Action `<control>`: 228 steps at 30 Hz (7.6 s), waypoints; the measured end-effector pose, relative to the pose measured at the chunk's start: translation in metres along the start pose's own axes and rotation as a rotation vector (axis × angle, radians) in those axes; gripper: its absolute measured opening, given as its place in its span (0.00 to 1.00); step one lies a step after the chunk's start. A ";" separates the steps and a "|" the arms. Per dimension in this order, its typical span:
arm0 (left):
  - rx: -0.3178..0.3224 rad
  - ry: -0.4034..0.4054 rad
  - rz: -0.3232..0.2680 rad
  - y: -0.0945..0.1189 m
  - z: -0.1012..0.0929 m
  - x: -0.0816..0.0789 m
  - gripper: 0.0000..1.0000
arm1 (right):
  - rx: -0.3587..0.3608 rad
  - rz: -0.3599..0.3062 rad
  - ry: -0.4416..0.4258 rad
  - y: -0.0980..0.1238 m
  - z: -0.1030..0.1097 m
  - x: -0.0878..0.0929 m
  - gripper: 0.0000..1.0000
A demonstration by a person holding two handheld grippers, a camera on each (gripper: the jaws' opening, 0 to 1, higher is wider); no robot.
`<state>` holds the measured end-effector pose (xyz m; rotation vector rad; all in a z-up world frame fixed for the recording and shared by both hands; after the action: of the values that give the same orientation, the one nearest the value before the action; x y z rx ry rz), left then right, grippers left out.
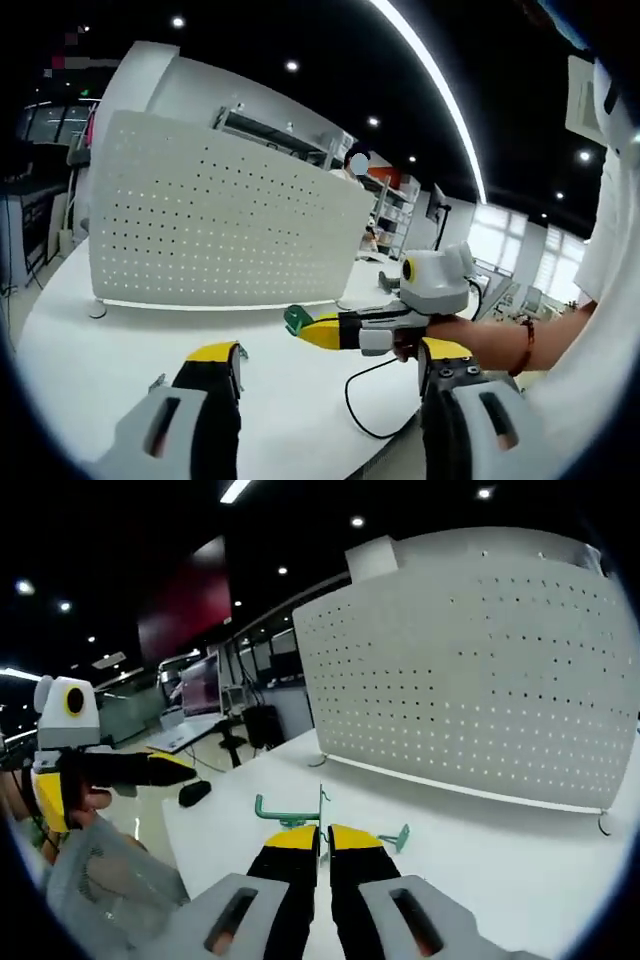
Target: Insert the hook assembly into the mounting plate slot until the hook locks in place.
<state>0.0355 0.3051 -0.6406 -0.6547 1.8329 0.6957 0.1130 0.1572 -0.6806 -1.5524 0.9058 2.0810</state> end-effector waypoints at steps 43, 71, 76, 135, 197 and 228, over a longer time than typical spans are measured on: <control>0.013 0.279 -0.105 -0.008 0.000 -0.007 0.39 | -0.167 -0.169 0.041 0.015 0.043 -0.023 0.02; 0.053 0.414 -0.140 -0.011 -0.001 -0.008 0.09 | -0.205 -0.220 0.090 0.020 0.060 -0.031 0.02; 0.051 0.427 -0.149 -0.011 -0.001 -0.010 0.07 | -0.200 -0.221 0.115 0.021 0.063 -0.030 0.02; -0.087 0.260 -0.200 -0.004 0.026 -0.023 0.03 | -0.146 -0.135 0.112 0.033 0.043 -0.013 0.09; -0.419 -0.089 -0.214 -0.009 0.139 -0.102 0.03 | 0.095 -0.116 0.062 0.059 0.016 -0.004 0.40; -0.500 -0.177 -0.244 -0.039 0.175 -0.154 0.03 | 0.040 -0.083 0.075 0.062 0.021 0.001 0.47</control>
<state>0.2227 0.4229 -0.5563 -1.0841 1.3902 1.0218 0.0574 0.1274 -0.6608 -1.6284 0.8877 1.9473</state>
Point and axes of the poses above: the point that each gripper's makers call its tool centre point, and the gripper's own axes: y roughly backward along the fingers, z roughly to its left, x roughly out of its underside, the point moved 7 cm from there along y, roughly backward along the fingers, and after that the axes turned 2 degrees about -x, right-handed, at the moved point
